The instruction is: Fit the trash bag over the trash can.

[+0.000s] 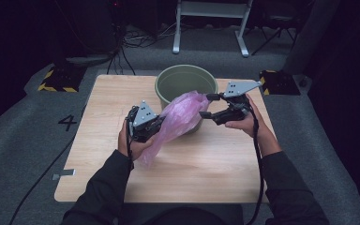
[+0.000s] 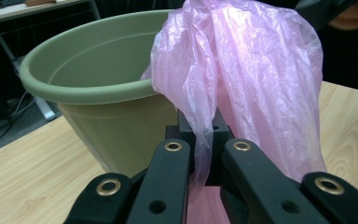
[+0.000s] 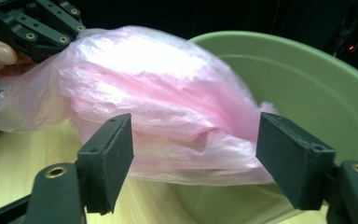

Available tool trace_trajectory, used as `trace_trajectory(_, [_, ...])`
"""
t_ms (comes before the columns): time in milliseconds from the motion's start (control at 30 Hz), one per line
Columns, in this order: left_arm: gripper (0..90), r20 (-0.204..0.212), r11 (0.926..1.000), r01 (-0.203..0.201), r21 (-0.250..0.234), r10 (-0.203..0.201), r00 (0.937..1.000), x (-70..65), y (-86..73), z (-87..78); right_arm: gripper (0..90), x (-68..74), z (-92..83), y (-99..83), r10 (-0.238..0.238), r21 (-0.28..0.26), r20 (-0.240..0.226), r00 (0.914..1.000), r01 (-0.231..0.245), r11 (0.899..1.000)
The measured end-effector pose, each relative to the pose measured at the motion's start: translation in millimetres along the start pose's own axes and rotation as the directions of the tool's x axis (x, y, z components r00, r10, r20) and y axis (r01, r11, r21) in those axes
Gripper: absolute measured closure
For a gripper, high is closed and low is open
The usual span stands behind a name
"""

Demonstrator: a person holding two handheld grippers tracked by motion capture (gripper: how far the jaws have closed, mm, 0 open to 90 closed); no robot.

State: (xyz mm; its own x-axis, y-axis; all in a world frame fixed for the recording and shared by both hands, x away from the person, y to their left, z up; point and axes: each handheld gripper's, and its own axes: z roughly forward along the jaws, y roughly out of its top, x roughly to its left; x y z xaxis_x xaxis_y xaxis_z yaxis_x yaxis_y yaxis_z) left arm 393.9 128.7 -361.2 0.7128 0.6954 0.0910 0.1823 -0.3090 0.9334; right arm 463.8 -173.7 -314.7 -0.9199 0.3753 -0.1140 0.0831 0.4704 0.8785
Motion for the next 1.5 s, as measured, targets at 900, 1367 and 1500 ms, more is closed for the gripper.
trace_trajectory(900, [89.7, 0.067, 0.9987, -0.038, -0.034, 0.040, 0.9969, -4.9, 15.3, 0.9, 88.5, 3.2, 38.3, 31.6, -0.069, -0.021, 0.078, 0.9945, 0.071, 0.997])
trace_trajectory(1367, [89.7, 0.012, 0.9992, -0.028, -0.029, 0.029, 0.9995, 7.3, 27.0, 8.4, 68.6, -35.3, 77.0, 37.4, 0.020, 0.149, 0.169, 0.9854, -0.046, 0.988])
trace_trajectory(1500, [89.8, -0.034, 0.9988, -0.028, -0.040, 0.026, 0.9991, 12.4, 29.7, 1.1, 55.8, -35.7, 73.0, 41.2, 0.046, 0.112, 0.151, 0.9874, -0.064, 0.992])
